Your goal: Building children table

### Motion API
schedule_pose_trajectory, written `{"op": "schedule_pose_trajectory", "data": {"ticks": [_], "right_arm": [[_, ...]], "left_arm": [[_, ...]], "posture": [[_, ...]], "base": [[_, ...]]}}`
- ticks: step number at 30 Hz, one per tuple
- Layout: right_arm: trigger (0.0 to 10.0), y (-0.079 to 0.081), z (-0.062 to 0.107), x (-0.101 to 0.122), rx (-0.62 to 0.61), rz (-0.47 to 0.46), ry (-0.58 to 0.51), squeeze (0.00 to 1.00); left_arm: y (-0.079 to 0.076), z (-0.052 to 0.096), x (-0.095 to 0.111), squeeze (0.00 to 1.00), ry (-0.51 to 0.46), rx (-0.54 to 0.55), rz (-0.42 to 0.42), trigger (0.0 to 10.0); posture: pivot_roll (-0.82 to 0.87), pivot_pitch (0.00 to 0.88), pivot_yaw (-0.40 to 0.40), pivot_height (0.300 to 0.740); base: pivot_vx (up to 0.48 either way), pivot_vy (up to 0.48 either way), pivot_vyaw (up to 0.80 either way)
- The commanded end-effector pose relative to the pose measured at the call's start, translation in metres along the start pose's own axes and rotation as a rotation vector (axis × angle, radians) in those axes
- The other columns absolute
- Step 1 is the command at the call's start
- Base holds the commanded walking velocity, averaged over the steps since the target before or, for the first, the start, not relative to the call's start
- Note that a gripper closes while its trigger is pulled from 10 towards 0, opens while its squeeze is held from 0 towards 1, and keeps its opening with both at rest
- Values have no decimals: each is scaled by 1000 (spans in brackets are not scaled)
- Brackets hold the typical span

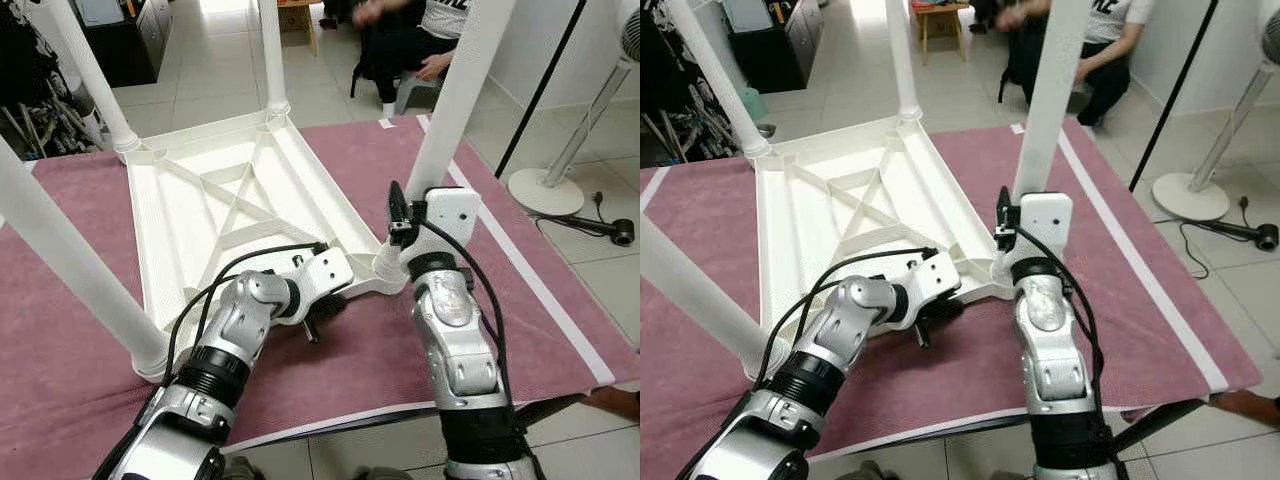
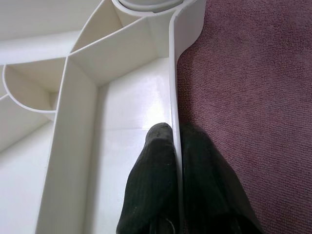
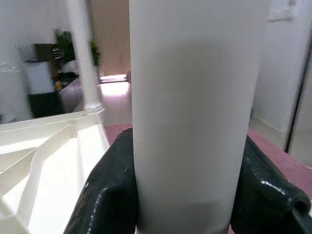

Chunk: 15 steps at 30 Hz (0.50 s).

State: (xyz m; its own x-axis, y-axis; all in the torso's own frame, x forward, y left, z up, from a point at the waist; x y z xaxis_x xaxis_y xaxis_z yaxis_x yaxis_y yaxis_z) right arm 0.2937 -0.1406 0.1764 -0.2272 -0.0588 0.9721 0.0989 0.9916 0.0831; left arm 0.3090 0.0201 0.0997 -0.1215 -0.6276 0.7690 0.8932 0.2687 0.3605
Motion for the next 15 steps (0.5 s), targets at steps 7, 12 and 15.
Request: {"op": "schedule_pose_trajectory", "data": {"ticks": [7,12,15], "right_arm": [[10000,-34,27,-54,-250,83,243,0],[10000,-34,29,-57,-285,68,266,0],[10000,-35,26,-55,-284,70,258,0]], "left_arm": [[23,9,-27,0,151,395,12,10000],[23,9,-28,0,151,395,11,10000],[23,9,-28,0,151,394,11,10000]], "posture": [[-26,0,101,740],[-29,0,103,740],[-30,0,104,740]], "base": [[0,0,0],[0,0,0],[0,0,0]]}}
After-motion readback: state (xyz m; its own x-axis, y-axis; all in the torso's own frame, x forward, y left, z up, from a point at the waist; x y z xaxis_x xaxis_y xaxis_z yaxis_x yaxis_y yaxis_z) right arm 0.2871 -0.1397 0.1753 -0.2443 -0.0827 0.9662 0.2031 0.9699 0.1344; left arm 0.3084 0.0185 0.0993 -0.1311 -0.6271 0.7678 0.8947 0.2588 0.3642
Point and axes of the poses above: a point about 5 cm out from each wrist's last joint towards the gripper, its own z axis pointing back from the gripper into the wrist, its own x axis along the axis of the wrist's last joint, y = z × x, the point moved 1 cm from there along -z, pointing out of the wrist towards the gripper, and after that the axes turned 8 degrees about -z, right-handed, at the moved point
